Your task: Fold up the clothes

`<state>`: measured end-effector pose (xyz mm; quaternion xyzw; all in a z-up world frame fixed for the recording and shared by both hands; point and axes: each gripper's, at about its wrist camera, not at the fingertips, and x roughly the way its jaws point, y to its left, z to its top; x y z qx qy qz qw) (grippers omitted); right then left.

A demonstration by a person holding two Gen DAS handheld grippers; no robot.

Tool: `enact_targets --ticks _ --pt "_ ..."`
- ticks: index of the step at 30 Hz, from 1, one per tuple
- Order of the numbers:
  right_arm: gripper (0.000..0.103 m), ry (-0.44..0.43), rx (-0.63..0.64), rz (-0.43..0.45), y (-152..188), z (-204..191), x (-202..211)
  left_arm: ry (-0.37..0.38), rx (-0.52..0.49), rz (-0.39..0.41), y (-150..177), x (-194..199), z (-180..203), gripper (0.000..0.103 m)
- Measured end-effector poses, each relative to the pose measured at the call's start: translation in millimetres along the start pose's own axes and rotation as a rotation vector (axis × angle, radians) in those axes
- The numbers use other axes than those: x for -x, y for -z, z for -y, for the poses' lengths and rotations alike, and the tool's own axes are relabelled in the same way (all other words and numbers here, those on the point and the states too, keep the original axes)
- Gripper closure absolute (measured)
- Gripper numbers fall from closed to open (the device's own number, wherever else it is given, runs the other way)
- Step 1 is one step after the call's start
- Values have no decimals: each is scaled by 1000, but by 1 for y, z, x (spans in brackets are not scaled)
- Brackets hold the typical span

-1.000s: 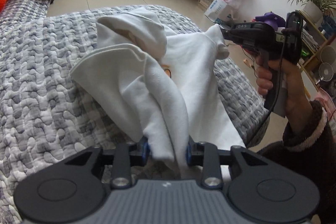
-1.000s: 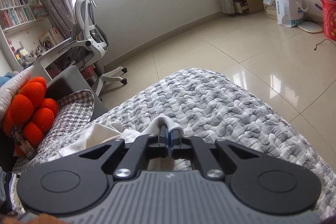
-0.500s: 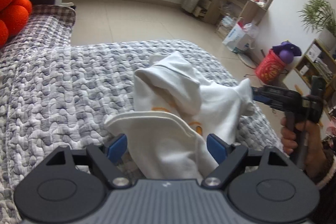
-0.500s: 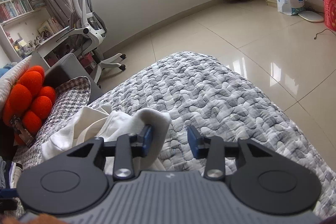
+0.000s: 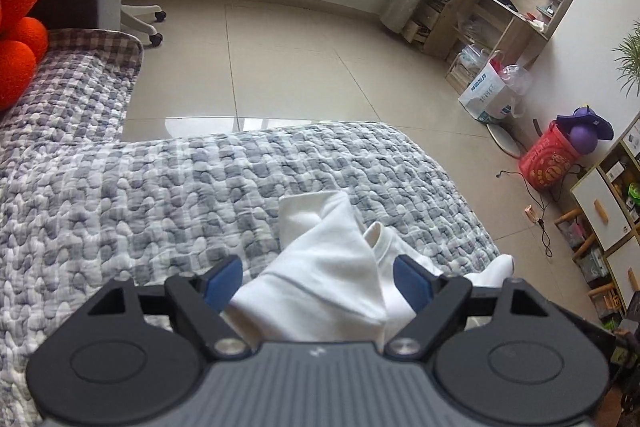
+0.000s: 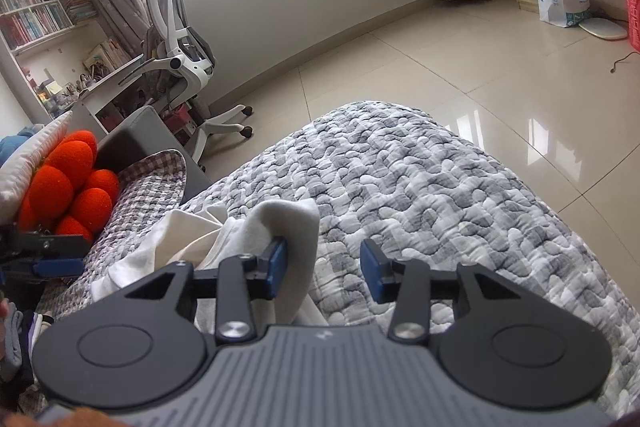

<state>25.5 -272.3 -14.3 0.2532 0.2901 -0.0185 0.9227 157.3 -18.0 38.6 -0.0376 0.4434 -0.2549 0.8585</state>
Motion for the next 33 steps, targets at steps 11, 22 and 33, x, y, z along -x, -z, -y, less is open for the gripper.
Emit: enact_targets --ticks 11,22,33 --pt "58 -56 -57 25 -6 4 5 -87 19 -59 -8 -60 29 44" --pt "58 -43 45 57 -1 -14 5 -167 176 82 1 -31 11 97" --pt "58 -52 57 39 7 -21 5 -181 196 247 21 45 6 97"
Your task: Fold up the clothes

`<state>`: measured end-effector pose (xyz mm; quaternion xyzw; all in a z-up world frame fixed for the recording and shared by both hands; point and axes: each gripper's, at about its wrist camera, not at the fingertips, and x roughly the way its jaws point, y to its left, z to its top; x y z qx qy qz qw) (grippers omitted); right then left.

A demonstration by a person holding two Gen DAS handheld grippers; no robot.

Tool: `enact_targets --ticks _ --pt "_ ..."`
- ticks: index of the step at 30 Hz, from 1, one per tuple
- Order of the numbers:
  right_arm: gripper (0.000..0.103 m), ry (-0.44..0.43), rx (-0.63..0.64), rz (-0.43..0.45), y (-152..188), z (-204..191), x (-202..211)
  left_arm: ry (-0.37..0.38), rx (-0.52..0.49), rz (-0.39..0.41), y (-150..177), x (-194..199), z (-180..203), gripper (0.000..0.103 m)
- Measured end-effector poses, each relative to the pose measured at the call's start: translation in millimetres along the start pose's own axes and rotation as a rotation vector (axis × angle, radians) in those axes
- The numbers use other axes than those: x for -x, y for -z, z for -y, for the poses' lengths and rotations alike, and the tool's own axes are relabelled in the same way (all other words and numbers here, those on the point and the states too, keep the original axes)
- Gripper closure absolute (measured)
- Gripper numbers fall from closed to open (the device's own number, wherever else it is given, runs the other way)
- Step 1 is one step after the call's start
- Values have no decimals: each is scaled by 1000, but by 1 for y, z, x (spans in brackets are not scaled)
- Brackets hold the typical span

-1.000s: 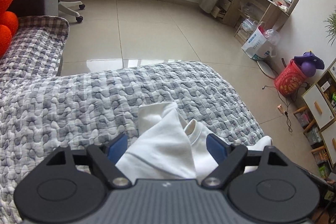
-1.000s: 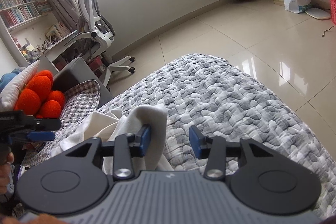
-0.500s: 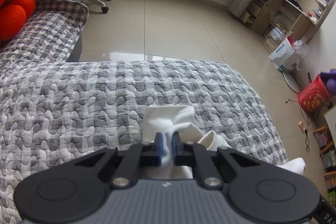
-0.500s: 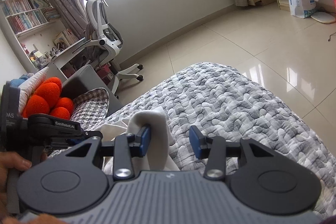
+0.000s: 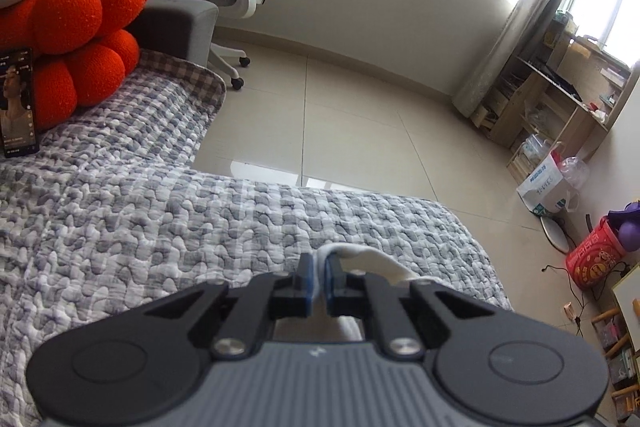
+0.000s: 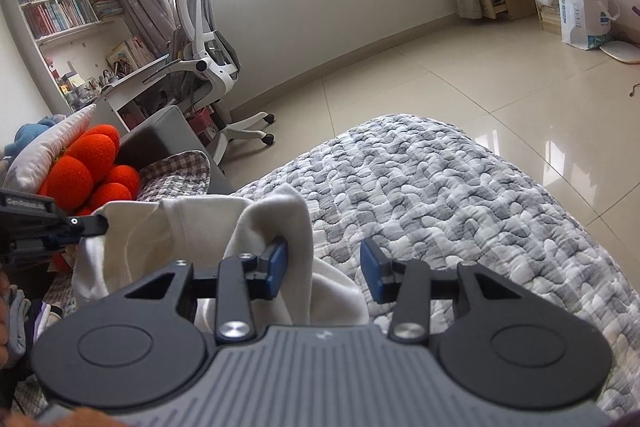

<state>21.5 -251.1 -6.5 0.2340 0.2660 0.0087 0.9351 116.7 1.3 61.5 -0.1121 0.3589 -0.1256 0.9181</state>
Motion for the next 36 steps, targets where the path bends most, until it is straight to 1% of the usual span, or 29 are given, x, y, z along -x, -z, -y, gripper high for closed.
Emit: enact_targets --ticks 4,6,7,10,13,15,17,20,22,25,28,32,36 --pt "58 -23 -6 23 0 -3 6 35 12 34 13 23 -9 97" --pt "54 -40 0 41 0 -5 10 56 26 38 22 32 -15 97" --pt "51 -51 8 47 0 -7 12 66 32 39 27 35 -18 97" --pt "45 -92 49 62 0 -16 16 91 47 42 41 43 -26 97" --pt "43 -99 124 98 3 -27 23 121 66 46 52 49 -34 97" --pt "39 -86 178 133 5 -33 28 133 75 54 55 51 -36 97" --pt "36 -75 216 169 6 -36 32 139 83 58 54 51 -39 97" --pt "35 -97 262 209 8 -40 36 148 103 64 50 53 -41 97" --pt "35 -126 316 218 12 -47 35 164 111 71 49 56 -42 97" --pt "35 -156 427 201 22 -60 29 175 107 74 48 58 -40 97" --pt "35 -128 550 198 32 -73 22 175 96 70 51 58 -39 97" --pt "35 -57 700 206 44 -83 11 185 77 58 58 60 -38 97" --pt "35 27 860 234 61 -89 2 204 60 33 72 61 -40 97"
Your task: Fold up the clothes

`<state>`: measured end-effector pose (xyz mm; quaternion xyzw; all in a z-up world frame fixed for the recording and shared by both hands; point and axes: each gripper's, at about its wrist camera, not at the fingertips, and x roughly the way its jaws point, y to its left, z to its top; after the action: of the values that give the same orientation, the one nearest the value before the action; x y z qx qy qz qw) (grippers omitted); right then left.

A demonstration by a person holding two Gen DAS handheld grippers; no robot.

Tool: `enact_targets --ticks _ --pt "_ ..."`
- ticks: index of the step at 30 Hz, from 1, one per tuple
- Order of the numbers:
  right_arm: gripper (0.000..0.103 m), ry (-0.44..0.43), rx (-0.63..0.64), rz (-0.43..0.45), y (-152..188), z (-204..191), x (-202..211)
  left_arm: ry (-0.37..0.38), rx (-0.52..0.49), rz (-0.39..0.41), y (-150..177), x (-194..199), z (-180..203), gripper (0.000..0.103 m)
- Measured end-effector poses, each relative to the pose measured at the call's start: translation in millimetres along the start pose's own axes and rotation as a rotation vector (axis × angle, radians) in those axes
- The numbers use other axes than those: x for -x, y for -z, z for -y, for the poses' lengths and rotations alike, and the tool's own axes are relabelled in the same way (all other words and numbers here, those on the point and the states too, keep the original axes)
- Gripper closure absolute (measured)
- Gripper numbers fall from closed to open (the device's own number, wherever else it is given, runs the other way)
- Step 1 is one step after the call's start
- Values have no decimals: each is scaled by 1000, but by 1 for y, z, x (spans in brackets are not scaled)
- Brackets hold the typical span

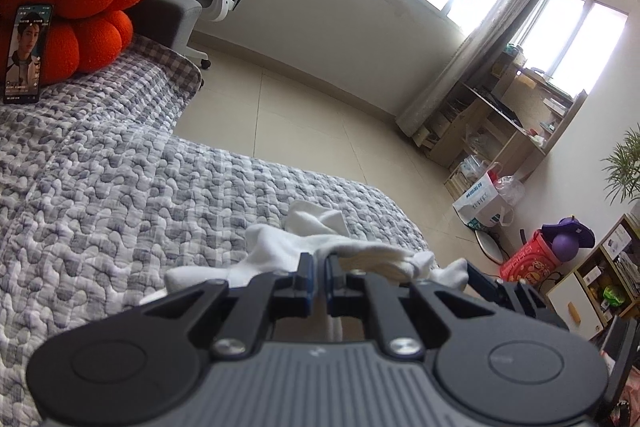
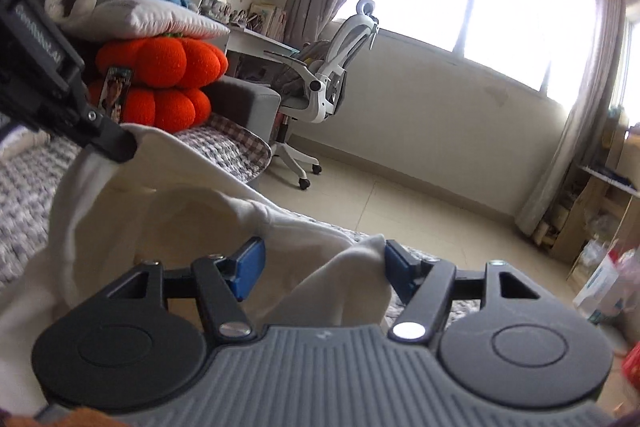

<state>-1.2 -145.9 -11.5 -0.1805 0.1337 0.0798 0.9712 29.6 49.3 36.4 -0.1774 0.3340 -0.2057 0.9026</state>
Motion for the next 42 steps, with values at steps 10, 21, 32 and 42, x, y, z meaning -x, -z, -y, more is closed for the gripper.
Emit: enact_targets --ticks 10,21,32,42 --pt "45 123 364 92 21 -39 -9 -30 -124 -82 17 -15 7 95" --pt "88 68 391 54 17 -35 -17 -76 -348 -25 13 -30 44 67" --pt "90 53 363 34 21 -30 -16 -98 -284 -136 -12 -85 41 98" --pt "90 40 334 -56 16 -25 -37 -172 -183 52 -26 -47 29 99"
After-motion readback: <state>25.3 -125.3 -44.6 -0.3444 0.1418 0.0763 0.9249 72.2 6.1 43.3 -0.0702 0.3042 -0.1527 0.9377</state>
